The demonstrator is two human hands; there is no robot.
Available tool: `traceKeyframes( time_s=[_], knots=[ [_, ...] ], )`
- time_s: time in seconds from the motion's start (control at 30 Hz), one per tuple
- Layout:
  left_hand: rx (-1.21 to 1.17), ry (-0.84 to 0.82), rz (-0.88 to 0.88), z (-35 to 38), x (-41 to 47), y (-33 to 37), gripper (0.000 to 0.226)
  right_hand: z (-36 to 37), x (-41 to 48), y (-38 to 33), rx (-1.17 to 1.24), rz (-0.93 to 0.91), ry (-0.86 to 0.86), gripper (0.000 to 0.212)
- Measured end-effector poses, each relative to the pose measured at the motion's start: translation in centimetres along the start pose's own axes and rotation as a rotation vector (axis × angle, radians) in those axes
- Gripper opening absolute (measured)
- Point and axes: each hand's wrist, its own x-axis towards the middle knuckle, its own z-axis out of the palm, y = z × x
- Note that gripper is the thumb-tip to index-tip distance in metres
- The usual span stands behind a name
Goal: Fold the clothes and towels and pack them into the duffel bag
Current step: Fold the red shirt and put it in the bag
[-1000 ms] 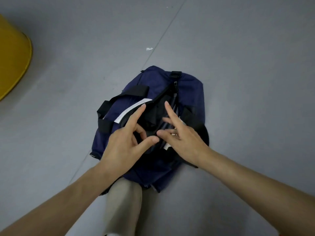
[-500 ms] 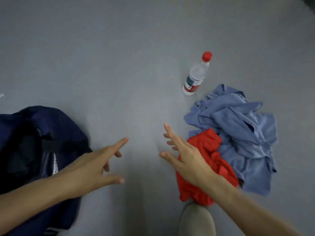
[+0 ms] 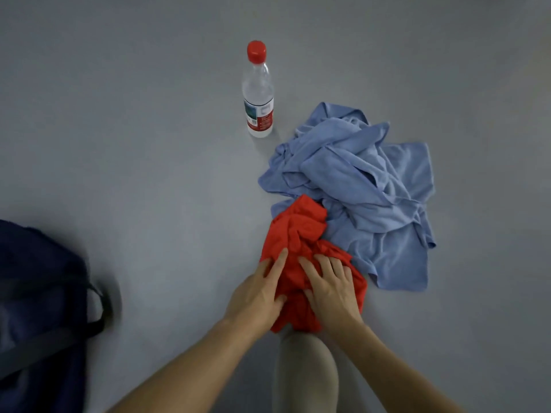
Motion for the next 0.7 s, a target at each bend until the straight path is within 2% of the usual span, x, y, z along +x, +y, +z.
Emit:
traceKeyframes(
  time_s=[0.07, 0.13, 0.27, 0.4, 0.5, 0.57, 0.63, 0.7],
  knots=[
    [0.006, -0.019, 0.011, -1.3, -1.3, -0.9, 0.096, -0.8, 1.5, -0.4, 0.029, 0.01, 0.027, 0.051],
    [0.043, 0.019, 0.003, -4.3, -3.1, -1.9, 0.098, -2.3, 2.8, -1.7, 0.125, -0.033, 0.058, 0.049],
    [0.081, 0.132, -0.038, -13.0, -8.6, -2.8, 0.094, -8.1, 5.1, -7.1, 0.353, -0.114, 0.13, 0.049],
    [0.1, 0.291, -0.067, -21.7, -15.5, -1.6, 0.095, -16.2, 7.4, -14.2, 0.552, -0.194, 0.083, 0.038],
    [0.071, 0.464, -0.128, -26.9, -21.1, 0.4, 0.098, -23.6, 7.5, -19.6, 0.657, -0.306, 0.012, 0.021],
    [0.003, 0.603, -0.158, -28.8, -24.3, 1.3, 0.095, -27.9, 7.1, -22.7, 0.733, -0.35, -0.04, 0.023],
    [-0.114, 0.756, -0.161, -29.9, -27.4, 1.9, 0.082, -31.3, 6.2, -25.6, 0.78, -0.389, -0.07, 0.032],
    [-0.234, 0.918, -0.155, -30.9, -29.7, 2.1, 0.059, -33.4, 5.5, -27.9, 0.768, -0.424, -0.096, 0.032]
  ],
)
